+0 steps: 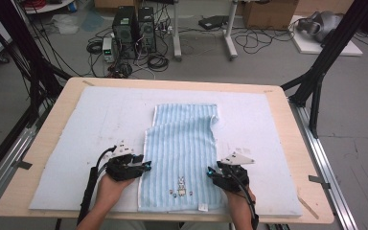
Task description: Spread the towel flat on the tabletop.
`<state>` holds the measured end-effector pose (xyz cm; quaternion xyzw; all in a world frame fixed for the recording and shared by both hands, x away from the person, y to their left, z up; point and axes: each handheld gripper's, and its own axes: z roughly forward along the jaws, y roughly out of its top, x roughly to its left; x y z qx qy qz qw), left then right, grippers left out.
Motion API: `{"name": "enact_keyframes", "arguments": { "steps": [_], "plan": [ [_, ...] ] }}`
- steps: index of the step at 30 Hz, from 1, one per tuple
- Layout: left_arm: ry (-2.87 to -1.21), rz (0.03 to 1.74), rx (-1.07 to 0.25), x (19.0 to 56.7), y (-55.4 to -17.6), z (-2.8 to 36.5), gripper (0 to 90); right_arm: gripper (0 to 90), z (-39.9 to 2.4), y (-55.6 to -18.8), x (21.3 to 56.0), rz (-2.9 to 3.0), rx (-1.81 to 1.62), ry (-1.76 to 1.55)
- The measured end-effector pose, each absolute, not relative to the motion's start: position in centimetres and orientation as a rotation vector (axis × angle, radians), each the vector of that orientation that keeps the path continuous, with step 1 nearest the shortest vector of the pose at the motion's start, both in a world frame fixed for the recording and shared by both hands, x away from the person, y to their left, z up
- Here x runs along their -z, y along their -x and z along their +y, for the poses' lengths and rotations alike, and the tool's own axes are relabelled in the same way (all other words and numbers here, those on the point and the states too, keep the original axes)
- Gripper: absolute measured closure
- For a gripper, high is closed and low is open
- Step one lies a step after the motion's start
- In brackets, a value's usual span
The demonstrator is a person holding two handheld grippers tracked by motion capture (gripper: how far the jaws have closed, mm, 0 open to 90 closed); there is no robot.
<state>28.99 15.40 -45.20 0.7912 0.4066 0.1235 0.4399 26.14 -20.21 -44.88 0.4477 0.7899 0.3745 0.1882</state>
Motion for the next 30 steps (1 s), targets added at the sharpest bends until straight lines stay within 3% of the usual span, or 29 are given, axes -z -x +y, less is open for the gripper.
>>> {"name": "enact_keyframes", "arguments": {
  "steps": [3,4,20,22,24,25,27,30],
  "plan": [
    [-2.012,0.962,-0.319,45.2,-28.6,15.0,85.4,79.5,-20.3,-25.9,44.9,2.24,-1.066,-1.262],
    [-2.021,0.958,-0.316,45.1,-28.4,15.1,86.9,86.2,-20.2,-25.6,44.8,2.241,-1.043,-1.232],
    [-2.025,0.864,-0.199,45.2,-23.1,16.2,87.5,86.6,-21.3,-19.0,44.6,2.287,-1.067,-1.134],
    [-2.006,0.876,-0.195,45.2,-23.0,16.2,81.6,83.7,-21.4,-18.5,44.5,2.282,-1.071,-1.133],
    [-1.963,0.915,-0.193,45.1,-23.3,16.4,57.8,75.4,-21.5,-18.4,44.3,2.263,-1.089,-1.145],
    [-1.936,0.931,-0.196,44.9,-23.6,16.5,52.5,70.7,-21.7,-18.5,44.1,2.233,-1.102,-1.155],
    [-1.897,0.946,-0.207,44.5,-24.3,16.8,48.0,62.7,-22.1,-19.3,43.7,2.175,-1.137,-1.19],
    [-1.858,0.954,-0.241,43.9,-25.5,17.2,45.5,59.7,-22.2,-21.1,43.2,2.13,-1.146,-1.233]
  ]
}}
